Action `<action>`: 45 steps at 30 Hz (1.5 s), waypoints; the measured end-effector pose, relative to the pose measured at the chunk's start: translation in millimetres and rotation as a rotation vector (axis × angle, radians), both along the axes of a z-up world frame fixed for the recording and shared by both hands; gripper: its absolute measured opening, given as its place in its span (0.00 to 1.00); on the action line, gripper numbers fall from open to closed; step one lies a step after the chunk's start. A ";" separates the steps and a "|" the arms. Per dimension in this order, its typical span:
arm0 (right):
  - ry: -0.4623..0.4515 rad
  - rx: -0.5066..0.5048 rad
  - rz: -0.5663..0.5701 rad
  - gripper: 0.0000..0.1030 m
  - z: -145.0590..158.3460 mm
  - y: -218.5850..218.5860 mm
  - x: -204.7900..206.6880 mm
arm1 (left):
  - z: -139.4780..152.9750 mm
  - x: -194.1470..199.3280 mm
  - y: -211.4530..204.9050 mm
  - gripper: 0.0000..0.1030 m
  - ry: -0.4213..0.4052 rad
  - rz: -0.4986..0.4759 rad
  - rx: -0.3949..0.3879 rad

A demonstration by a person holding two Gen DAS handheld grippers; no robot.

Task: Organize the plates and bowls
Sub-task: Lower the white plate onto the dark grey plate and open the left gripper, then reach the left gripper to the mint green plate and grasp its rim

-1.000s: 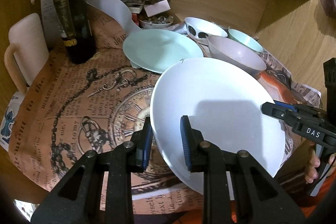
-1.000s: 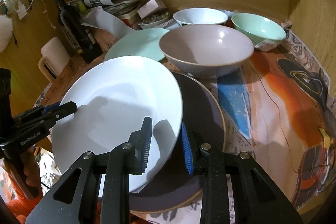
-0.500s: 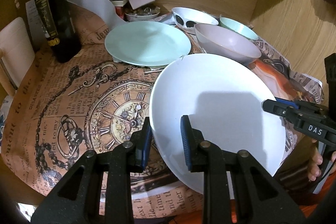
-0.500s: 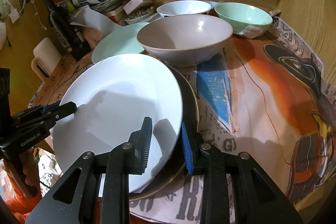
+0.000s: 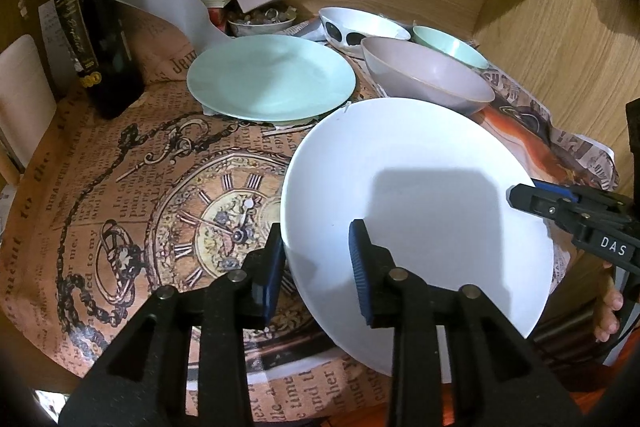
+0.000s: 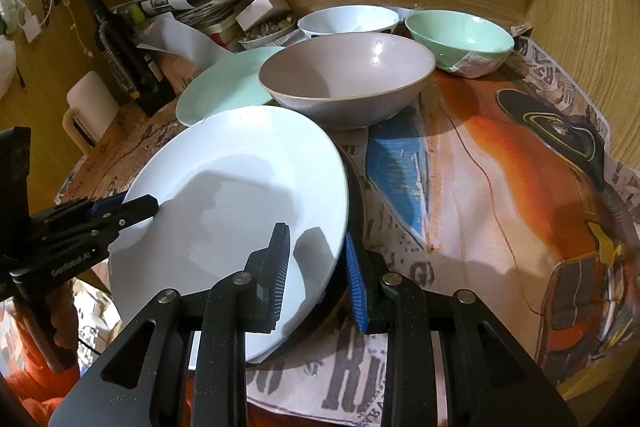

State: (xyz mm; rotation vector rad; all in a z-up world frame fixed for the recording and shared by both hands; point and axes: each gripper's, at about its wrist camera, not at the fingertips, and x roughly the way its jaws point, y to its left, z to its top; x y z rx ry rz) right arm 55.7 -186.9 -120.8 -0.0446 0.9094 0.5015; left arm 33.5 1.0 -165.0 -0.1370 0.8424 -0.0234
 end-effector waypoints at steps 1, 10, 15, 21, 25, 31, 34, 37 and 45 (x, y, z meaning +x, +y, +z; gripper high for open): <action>-0.002 -0.004 0.002 0.24 0.5 -0.2 -0.6 | -0.4 -0.1 -0.6 0.31 -0.001 -0.002 0.001; -0.011 -0.030 0.016 0.24 1.6 -1.7 -2.9 | -2.2 0.6 -4.0 0.36 -0.013 -0.025 0.019; -0.044 -0.067 -0.006 0.27 3.9 -2.3 -4.6 | -3.5 3.1 -5.3 0.40 -0.013 -0.032 0.034; -0.070 -0.044 -0.026 0.28 15.0 -4.3 -3.8 | 1.8 4.3 0.6 0.40 -0.032 -0.031 0.017; -0.103 -0.028 -0.015 0.29 25.9 1.8 -4.3 | 14.6 -0.7 9.7 0.47 -0.076 -0.015 0.009; -0.172 -0.005 0.011 0.42 45.0 19.7 1.6 | 39.2 -7.0 29.6 0.49 -0.161 0.032 0.032; -0.200 0.015 0.025 0.49 55.2 29.3 8.1 | 49.3 -7.3 43.2 0.62 -0.194 0.064 0.041; -0.235 0.026 0.037 0.52 65.8 40.6 15.5 | 58.9 -7.1 55.9 0.69 -0.236 0.103 0.056; -0.289 0.042 0.068 0.62 86.6 72.8 40.8 | 76.2 5.5 86.1 0.87 -0.285 0.167 0.084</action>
